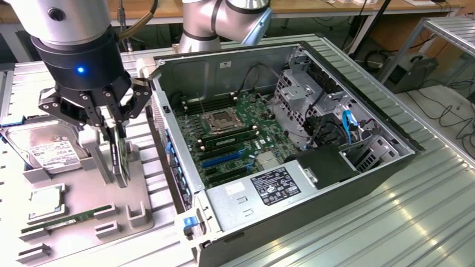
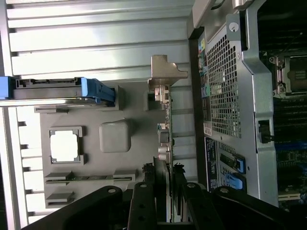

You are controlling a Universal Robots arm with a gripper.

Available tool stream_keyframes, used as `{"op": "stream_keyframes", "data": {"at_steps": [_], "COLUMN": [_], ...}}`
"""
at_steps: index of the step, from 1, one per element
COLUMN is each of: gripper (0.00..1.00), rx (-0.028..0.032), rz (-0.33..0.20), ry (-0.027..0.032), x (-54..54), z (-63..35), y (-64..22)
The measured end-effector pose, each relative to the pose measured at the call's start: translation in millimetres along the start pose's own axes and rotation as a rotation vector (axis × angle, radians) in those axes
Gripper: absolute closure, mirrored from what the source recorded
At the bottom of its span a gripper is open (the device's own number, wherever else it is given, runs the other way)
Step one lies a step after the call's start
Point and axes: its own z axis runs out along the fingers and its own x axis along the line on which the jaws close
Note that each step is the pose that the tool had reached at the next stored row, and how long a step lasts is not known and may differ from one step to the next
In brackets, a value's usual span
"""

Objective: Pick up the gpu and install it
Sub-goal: 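Pick up the gpu and move the gpu toward the slot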

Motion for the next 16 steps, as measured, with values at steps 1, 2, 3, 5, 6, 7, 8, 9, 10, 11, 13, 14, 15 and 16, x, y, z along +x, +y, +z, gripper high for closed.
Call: {"op": "stream_keyframes", "data": {"at_steps": [1,2,3,5,6,7,8,9,10,11,13,14,15,16], "gripper": [0.73,0.73,0.73,0.73,0.73,0.73,0.73,0.73,0.73,0.73,0.73,0.73,0.73,0.73], "rx": [0.0001,0.0001,0.0,0.0001,0.0,0.0,0.0,0.0,0.0,0.0,0.0001,0.0,0.0,0.0], "rz": [0.0,0.0,0.0,0.0,0.0,0.0,0.0,0.0,0.0,0.0,0.0,0.0,0.0,0.0], "ry": [0.0001,0.0,0.0,0.0001,0.0,0.0,-0.0001,0.0,0.0,0.0,0.0,0.0,0.0,0.0], "x": [0.0,0.0,0.0,0.0,0.0,0.0,0.0,0.0,0.0,0.0,-0.1,-0.1,-0.1,-0.1], "z": [-0.4,-0.7,-1.0,-1.7,-2.0,-2.3,-2.5,-2.8,-3.1,-3.4,-4.1,-4.5,-5.0,-5.3], "y": [0.0,0.0,0.1,0.1,0.1,0.1,0.1,0.1,0.1,0.1,0.2,0.2,0.2,0.2]}}
